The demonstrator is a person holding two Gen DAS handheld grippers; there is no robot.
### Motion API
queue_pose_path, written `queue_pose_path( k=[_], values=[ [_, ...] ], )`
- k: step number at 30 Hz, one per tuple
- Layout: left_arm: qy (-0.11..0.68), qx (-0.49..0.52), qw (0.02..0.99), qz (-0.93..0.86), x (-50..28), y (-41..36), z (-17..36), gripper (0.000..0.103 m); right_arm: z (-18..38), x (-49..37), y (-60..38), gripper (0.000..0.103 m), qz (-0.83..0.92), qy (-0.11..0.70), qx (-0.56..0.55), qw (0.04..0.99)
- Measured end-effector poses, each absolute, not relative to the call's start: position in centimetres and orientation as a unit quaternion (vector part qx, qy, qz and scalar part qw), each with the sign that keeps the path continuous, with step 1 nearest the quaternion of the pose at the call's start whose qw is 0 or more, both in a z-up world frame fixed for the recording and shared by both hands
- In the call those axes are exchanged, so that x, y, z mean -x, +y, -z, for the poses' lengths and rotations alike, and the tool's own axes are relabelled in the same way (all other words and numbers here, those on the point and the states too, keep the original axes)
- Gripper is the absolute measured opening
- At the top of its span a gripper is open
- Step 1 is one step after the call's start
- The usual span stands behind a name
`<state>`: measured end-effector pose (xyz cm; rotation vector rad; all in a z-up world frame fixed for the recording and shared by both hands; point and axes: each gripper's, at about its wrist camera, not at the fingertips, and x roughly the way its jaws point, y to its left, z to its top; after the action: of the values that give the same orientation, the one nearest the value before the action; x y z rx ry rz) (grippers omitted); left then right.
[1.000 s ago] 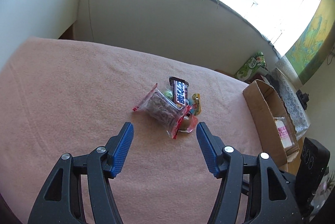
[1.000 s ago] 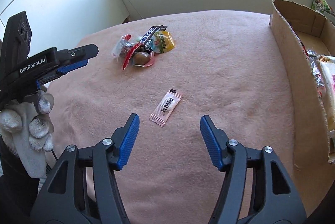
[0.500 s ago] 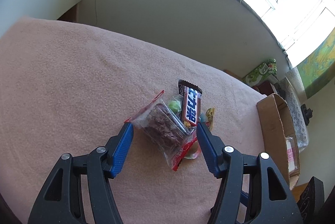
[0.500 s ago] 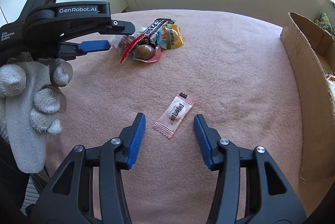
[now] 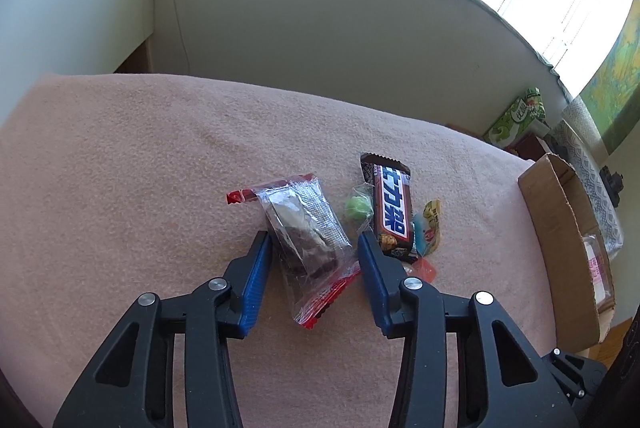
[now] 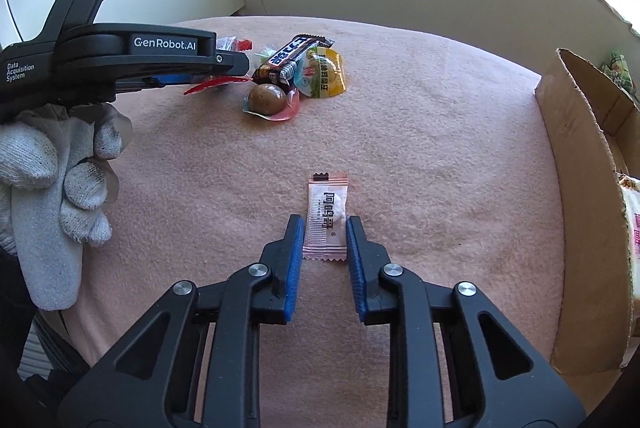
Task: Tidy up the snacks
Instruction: 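Grasp the clear red-trimmed bag with the left gripper while the right gripper grasps the pink-white candy packet, then carry the clear bag and pink-white packet with both grippers over the box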
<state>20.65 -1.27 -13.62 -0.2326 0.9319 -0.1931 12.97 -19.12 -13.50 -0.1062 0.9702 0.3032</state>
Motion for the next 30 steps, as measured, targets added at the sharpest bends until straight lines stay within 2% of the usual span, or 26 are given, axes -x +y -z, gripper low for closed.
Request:
queue_pose_path(
  k=[5, 16, 30],
  values=[
    [0.439, 0.107, 0.887, 0.091, -20.3, -1.0, 13.6, 0.036, 13.4, -12.8, -19.2, 0.022, -0.145, 0.465, 0.059, 0.871],
    [0.416, 0.12, 0.898, 0.078, -18.0, 0.7, 12.6, 0.035, 13.0, -12.6, -19.8, 0.022, -0.142, 0.461, 0.022, 0.876],
    [0.373, 0.104, 0.911, 0.14, -14.5, -3.8, 8.6, 0.035, 9.0, -10.7, -23.9, 0.022, -0.121, 0.421, -0.008, 0.899]
  ],
)
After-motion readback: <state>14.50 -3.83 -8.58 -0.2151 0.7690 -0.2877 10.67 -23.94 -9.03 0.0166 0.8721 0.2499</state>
